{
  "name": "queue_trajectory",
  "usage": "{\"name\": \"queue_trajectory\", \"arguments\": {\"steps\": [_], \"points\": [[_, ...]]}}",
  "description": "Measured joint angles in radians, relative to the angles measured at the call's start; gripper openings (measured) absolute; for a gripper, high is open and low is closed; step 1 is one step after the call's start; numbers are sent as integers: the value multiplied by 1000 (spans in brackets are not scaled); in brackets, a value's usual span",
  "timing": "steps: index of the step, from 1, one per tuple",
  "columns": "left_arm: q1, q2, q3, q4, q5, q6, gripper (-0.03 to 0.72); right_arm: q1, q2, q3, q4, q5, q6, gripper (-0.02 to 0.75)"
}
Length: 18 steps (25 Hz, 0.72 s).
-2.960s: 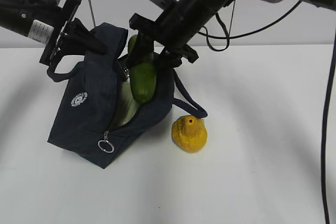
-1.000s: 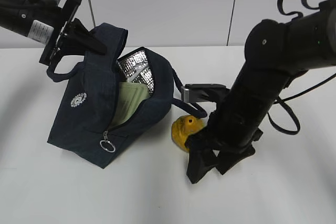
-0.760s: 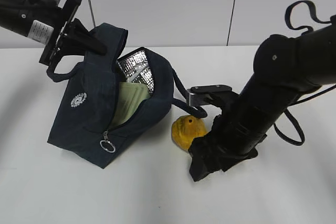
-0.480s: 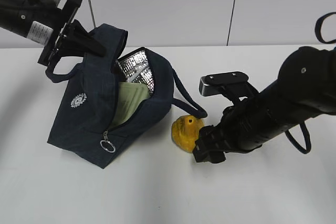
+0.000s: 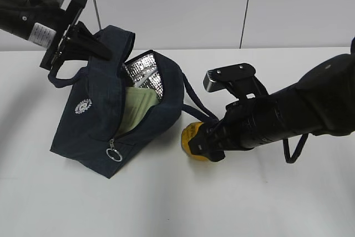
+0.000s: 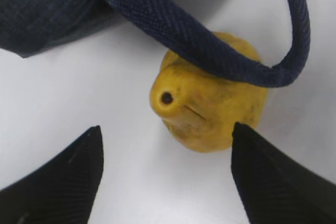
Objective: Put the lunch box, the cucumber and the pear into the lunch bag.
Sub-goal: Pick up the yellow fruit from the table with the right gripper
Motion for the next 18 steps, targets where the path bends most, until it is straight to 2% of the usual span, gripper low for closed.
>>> {"name": "queue_trajectory", "arguments": {"steps": [3,6,13,18], "points": [[0,0,0,0,0,0,2,0,0,2,22,-5,-32,619],[0,0,0,2,0,0,2,0,0,4,41,-7,-83,650],[0,0,0,3,0,0,2,0,28,-14,237,0,-302,655],[0,0,0,3,0,0,2,0,90,-50,270,5,-331,627]]}}
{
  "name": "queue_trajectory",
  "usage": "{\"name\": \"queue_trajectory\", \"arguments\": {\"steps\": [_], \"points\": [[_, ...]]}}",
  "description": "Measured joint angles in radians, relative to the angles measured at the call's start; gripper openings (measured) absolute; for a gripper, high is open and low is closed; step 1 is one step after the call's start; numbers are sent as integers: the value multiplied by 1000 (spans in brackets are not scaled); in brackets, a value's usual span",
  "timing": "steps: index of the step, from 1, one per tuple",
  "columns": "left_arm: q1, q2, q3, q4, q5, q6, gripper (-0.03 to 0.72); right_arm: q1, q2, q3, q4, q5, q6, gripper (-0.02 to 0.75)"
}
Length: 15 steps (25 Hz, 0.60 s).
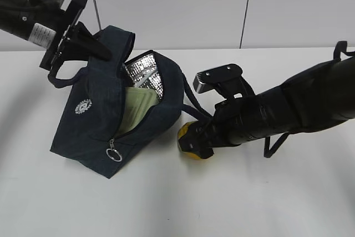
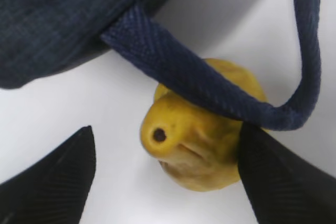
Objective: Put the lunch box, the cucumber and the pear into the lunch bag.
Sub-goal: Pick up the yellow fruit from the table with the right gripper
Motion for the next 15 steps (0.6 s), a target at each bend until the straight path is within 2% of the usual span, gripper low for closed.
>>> {"name": "queue_trajectory", "arguments": {"steps": [7,12,15], "points": [[0,0,0,0,0,0,2,0,38,-23,16,-2,-8,537],[0,0,0,0,0,0,2,0,38,-23,20,-2,-8,424],[0,0,0,0,0,0,2,0,38,-23,20,-6,-8,403]]}}
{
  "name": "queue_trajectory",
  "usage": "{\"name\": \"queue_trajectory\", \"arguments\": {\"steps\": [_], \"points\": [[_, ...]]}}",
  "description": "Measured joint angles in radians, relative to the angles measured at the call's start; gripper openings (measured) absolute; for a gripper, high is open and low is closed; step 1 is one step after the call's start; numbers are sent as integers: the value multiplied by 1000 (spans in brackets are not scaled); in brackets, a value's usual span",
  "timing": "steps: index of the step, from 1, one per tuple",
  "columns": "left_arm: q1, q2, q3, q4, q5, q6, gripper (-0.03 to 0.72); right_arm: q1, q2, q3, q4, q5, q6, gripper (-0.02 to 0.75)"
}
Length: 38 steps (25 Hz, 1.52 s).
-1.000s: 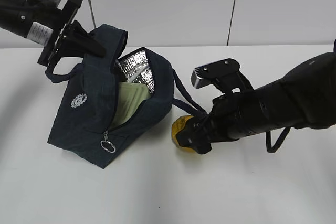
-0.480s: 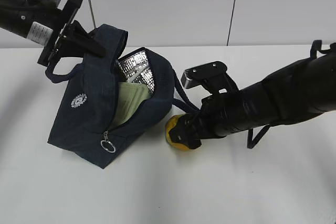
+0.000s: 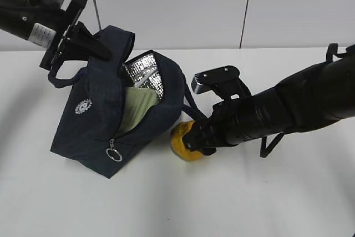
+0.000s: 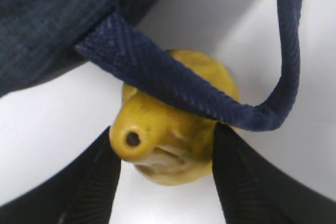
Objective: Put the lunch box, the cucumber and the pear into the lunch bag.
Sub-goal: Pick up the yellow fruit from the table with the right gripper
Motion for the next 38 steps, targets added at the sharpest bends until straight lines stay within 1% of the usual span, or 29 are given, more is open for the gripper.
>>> {"name": "queue_trajectory", "arguments": {"steps": [3,5,7,9,13,15,18,23,28,31,33,35,38], "points": [[0,0,0,0,0,0,2,0,-11,0,0,-4,0,396],[0,0,0,0,0,0,2,0,-21,0,-24,-4,0,403],[0,0,0,1,0,0,2,0,-38,0,-73,11,9,435],[0,0,0,1,0,0,2,0,-53,6,-150,38,30,479],[0,0,0,3,0,0,2,0,-81,45,-304,111,95,508],[0,0,0,5,0,0,2,0,-89,74,-326,127,104,511],[0,0,0,6,0,0,2,0,-89,93,-326,131,103,511],[0,0,0,8,0,0,2,0,-89,93,-267,124,20,512],[0,0,0,8,0,0,2,0,-89,93,-241,126,-1,512],[0,0,0,8,0,0,2,0,-89,93,-181,126,-55,512],[0,0,0,9,0,0,2,0,-89,93,-100,126,-136,512],[0,0,0,9,0,1,2,0,-89,99,7,126,-244,512],[0,0,0,14,0,1,2,0,-89,129,200,126,-420,512]]}}
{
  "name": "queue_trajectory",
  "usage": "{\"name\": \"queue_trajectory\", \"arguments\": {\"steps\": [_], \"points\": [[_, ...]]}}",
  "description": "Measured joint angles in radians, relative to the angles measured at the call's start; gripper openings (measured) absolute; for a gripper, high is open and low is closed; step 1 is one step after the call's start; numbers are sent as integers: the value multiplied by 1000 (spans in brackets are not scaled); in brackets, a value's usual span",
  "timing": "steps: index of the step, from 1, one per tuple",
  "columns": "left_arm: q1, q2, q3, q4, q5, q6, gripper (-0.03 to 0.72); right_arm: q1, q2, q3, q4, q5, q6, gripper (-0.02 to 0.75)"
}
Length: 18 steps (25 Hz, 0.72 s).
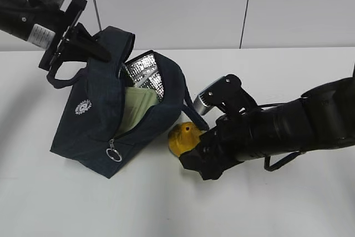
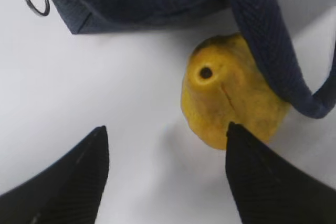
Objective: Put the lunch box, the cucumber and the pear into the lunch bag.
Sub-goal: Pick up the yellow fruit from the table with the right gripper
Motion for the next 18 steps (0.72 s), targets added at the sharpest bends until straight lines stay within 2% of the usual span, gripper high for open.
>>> {"name": "queue_trajectory", "arguments": {"steps": [2,5,18], "points": [[0,0,0,2,0,0,2,0,0,19,65,0,-78,512],[0,0,0,3,0,0,2,0,0,33,91,0,-127,512],[0,0,0,7,0,0,2,0,2,13,102,0,-221,505]]}}
